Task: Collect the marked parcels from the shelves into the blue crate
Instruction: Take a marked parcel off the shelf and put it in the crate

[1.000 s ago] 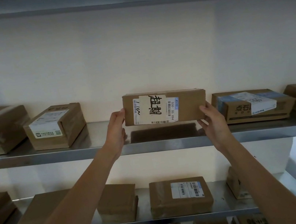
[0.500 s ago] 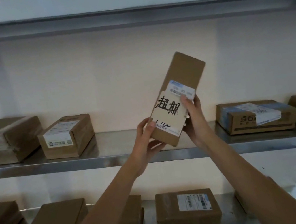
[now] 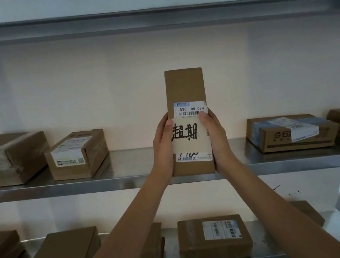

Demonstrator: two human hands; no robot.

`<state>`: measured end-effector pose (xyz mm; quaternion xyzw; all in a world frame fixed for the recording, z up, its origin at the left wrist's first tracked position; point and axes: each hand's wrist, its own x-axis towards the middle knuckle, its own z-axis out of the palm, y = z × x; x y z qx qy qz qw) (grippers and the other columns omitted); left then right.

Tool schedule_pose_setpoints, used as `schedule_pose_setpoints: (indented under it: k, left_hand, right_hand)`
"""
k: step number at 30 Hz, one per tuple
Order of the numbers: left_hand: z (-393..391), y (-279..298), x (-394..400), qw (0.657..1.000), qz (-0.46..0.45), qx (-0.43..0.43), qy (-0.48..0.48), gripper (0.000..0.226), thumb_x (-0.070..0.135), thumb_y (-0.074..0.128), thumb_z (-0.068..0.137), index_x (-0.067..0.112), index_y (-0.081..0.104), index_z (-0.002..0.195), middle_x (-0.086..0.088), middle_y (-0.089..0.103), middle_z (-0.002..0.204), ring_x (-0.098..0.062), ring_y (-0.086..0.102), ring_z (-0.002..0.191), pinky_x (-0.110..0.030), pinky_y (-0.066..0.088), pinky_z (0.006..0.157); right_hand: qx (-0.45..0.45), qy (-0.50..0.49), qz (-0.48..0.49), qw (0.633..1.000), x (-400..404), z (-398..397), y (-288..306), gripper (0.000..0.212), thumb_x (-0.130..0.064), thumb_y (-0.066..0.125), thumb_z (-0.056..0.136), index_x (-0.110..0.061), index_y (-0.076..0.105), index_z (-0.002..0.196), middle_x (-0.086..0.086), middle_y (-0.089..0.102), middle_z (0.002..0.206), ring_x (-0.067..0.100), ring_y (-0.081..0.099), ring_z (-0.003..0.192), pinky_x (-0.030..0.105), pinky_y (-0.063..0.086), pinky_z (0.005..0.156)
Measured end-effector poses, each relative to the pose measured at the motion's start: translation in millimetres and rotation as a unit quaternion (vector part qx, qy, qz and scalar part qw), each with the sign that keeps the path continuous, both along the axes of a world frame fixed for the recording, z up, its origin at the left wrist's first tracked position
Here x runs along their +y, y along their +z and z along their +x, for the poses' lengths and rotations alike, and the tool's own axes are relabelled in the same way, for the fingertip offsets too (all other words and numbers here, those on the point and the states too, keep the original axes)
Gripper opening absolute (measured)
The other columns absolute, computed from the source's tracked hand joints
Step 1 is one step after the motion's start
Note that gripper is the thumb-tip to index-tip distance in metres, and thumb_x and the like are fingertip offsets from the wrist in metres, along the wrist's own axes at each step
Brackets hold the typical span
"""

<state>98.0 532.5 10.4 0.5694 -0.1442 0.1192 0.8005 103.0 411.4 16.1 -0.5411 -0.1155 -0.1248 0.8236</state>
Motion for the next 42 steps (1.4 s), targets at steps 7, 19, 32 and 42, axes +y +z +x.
schedule_pose_setpoints:
  k: [7,19,32,42]
  left_hand:
    - [-8,-8,-9,1.000,-0.002,0.002,-0.024,0.039,0.036,0.043,0.100,0.019,0.051,0.135,-0.010,0.067,0.121,-0.030,0.065,0.109,-0.051,0.052,0.094]
    - [-36,-52,-54,0.980,0.100,0.037,-0.169,0.036,0.046,0.047,0.095,0.045,0.044,0.131,0.014,0.070,0.111,-0.009,0.068,0.102,-0.031,0.058,0.078]
    - [-94,-96,-162,0.875,0.225,0.102,-0.417,0.034,0.042,0.057,0.083,0.048,0.061,0.116,0.002,0.071,0.115,-0.025,0.067,0.107,-0.046,0.052,0.094]
    - [-197,-131,-317,0.880,0.231,0.128,-0.395,0.032,0.048,0.050,0.094,0.036,0.054,0.124,0.007,0.063,0.124,-0.011,0.059,0.113,-0.033,0.048,0.097]
  right_hand:
    - [0.004,-0.013,-0.003,1.000,-10,-10,-9,0.043,-0.035,0.057,0.095,-0.022,0.050,0.136,0.011,0.070,0.117,0.031,0.067,0.106,0.048,0.056,0.087]
    - [0.034,-0.095,0.026,0.995,-78,-66,-54,0.049,-0.034,0.061,0.091,-0.018,0.047,0.135,0.013,0.071,0.112,0.026,0.071,0.092,0.036,0.059,0.066]
    - [0.084,-0.303,0.086,0.945,-216,-198,-88,0.076,-0.041,0.064,0.080,-0.029,0.028,0.146,0.005,0.071,0.107,0.026,0.070,0.096,0.043,0.058,0.084]
    - [0.106,-0.530,0.224,0.811,-354,-341,-128,0.059,-0.039,0.067,0.085,-0.033,0.036,0.135,0.000,0.063,0.100,0.024,0.062,0.095,0.042,0.056,0.079]
